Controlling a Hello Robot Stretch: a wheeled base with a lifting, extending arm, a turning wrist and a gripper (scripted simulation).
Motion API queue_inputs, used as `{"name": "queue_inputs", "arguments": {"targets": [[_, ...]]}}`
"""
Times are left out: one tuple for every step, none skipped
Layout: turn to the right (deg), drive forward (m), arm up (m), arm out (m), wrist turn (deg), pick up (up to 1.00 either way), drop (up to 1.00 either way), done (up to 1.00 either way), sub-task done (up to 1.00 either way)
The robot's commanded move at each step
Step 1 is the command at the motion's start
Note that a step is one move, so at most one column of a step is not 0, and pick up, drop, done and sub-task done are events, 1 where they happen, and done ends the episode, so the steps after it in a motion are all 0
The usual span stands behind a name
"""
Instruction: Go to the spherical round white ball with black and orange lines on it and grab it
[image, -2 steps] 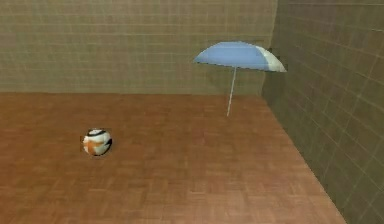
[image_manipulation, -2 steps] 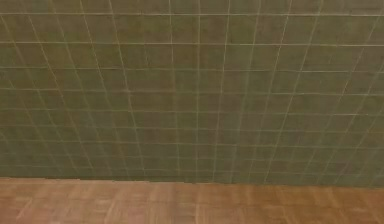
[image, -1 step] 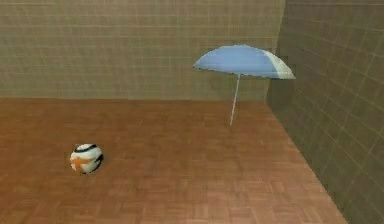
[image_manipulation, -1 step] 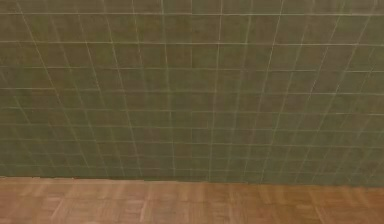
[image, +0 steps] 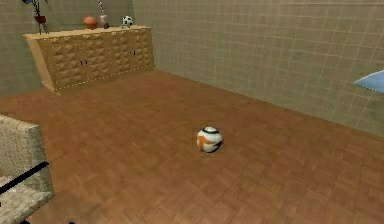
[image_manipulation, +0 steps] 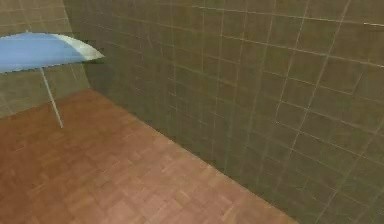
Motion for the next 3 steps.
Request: {"name": "queue_inputs", "arguments": {"targets": [[0.0,0.95,0.0,0.0,0.0,0.0,0.0,0.0,0.0],[-45.0,0.0,0.0,0.0,0.0,0.0,0.0,0.0,0.0],[-27.0,0.0,0.0,0.0,0.0,0.0,0.0,0.0,0.0]]}}
